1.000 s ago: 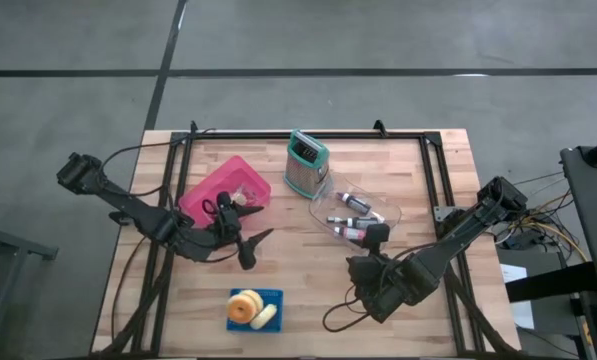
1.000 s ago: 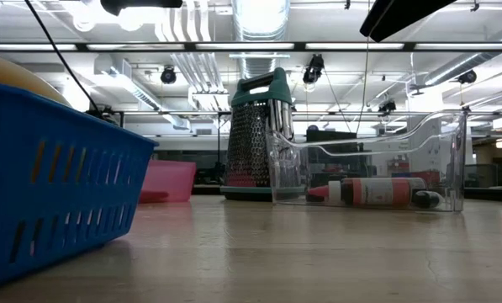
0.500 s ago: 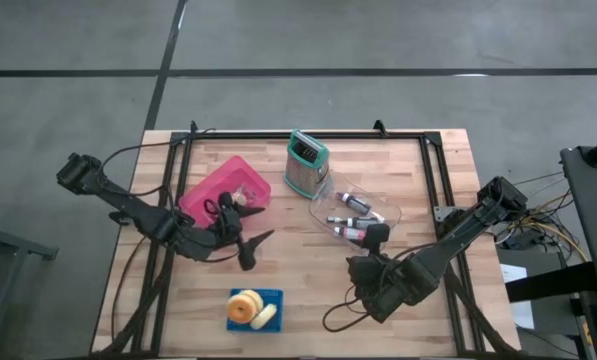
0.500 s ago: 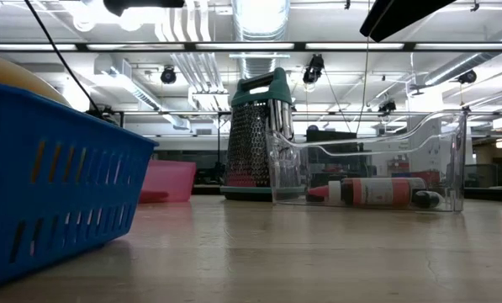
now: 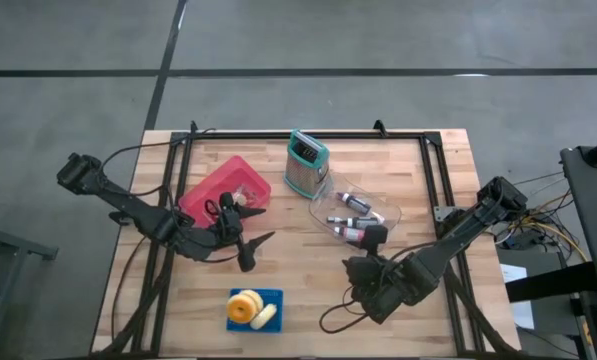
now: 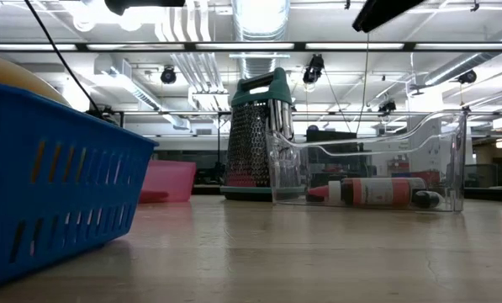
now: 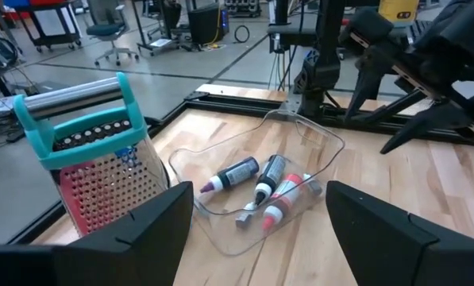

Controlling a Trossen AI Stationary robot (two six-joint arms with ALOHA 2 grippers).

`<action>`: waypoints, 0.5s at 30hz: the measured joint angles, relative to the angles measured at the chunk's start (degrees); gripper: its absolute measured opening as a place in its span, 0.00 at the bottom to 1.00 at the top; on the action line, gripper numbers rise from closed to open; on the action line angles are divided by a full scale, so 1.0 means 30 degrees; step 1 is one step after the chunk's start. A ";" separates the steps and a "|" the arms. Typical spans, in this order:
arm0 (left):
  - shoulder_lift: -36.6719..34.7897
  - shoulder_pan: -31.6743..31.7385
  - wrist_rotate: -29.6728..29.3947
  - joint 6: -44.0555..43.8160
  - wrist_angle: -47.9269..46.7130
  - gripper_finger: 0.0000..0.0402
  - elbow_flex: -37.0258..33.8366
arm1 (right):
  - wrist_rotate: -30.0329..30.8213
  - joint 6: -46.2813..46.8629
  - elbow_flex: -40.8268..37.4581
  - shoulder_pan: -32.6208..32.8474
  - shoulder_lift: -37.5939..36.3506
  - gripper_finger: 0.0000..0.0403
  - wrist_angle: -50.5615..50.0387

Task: Pick & Place Food Item
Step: Return to Home Position

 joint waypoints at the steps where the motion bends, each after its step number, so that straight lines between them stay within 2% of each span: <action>1: 0.0000 0.0000 0.0000 0.0000 0.0000 0.73 0.0000 | 0.0000 0.0000 0.0000 -0.0042 0.0000 0.61 0.0483; 6: 0.0000 0.0000 0.0000 0.0111 0.0000 0.73 0.0000 | 0.0724 -0.0102 0.0000 -0.0141 0.0000 0.60 0.2859; 10: 0.0000 -0.0005 0.0000 0.0342 0.0002 0.71 0.0000 | 0.1107 -0.0051 0.0000 -0.0247 0.0000 0.61 0.3462; 15: 0.0000 -0.0007 0.0006 0.0270 0.0001 0.58 0.0000 | 0.1020 0.0042 0.0000 -0.0393 0.0000 0.59 0.3556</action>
